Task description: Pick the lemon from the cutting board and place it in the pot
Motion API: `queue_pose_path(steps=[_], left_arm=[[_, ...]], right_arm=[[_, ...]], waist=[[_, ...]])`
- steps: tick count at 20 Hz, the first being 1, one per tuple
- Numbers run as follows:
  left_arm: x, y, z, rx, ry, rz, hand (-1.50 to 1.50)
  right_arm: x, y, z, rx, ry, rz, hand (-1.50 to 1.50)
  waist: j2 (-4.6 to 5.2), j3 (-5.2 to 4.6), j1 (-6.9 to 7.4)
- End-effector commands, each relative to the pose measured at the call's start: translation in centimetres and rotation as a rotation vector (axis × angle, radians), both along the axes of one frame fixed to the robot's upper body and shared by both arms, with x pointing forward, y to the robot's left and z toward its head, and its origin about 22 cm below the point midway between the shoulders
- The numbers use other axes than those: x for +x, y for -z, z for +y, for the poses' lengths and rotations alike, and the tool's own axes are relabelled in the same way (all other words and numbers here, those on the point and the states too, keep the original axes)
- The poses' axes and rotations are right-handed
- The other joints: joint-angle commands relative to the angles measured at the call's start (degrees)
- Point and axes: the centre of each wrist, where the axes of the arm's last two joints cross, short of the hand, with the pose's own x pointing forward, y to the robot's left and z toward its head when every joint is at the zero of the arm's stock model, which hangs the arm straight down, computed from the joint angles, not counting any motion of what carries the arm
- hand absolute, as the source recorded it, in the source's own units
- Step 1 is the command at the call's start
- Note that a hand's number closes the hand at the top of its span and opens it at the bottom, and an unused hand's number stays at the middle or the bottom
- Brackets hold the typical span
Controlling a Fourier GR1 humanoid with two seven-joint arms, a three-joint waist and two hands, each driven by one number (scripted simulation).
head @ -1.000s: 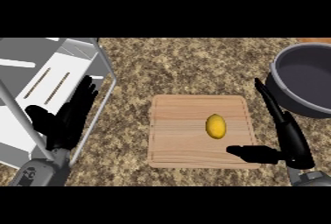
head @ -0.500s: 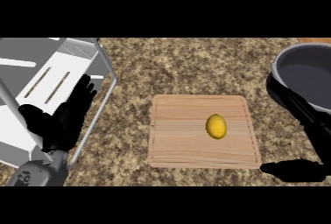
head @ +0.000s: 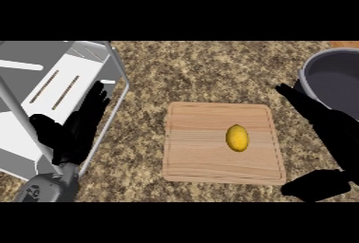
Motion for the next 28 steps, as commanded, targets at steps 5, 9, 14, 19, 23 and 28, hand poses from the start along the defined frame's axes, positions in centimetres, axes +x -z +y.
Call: queue_pose_path(steps=[5, 9, 14, 19, 23, 28], left_arm=[[0.3, -2.6, 0.8, -0.002, -0.002, 0.007, 0.00], [-1.2, -1.0, 1.3, 0.013, -0.028, 0.001, 0.00], [-0.8, -4.3, 0.1, -0.002, -0.016, -0.001, 0.00], [1.7, -1.1, 0.9, -0.006, -0.007, 0.004, 0.00], [-0.4, -0.6, 0.2, 0.005, -0.010, 0.015, 0.00], [-0.6, -1.0, -1.1, -0.014, -0.013, -0.002, 0.00]], right_arm=[[0.8, 2.2, 3.0, -0.069, 0.033, 0.157, -1.50], [1.8, 4.9, 3.3, -0.121, 0.042, 0.221, -1.50], [3.2, 5.0, 3.7, -0.166, 0.094, 0.213, -1.50], [2.0, 5.6, 4.7, -0.132, 0.095, 0.197, -1.50], [2.9, 6.4, 4.8, -0.086, 0.093, 0.154, -1.50], [3.0, 6.7, 5.4, -0.088, 0.129, 0.171, -1.50]], waist=[[-0.02, 0.08, -0.18], [0.00, 0.09, 0.15], [-0.03, 0.12, 0.05], [0.04, 0.09, -0.52], [0.00, 0.10, -0.30], [-0.03, 0.10, -0.34]])
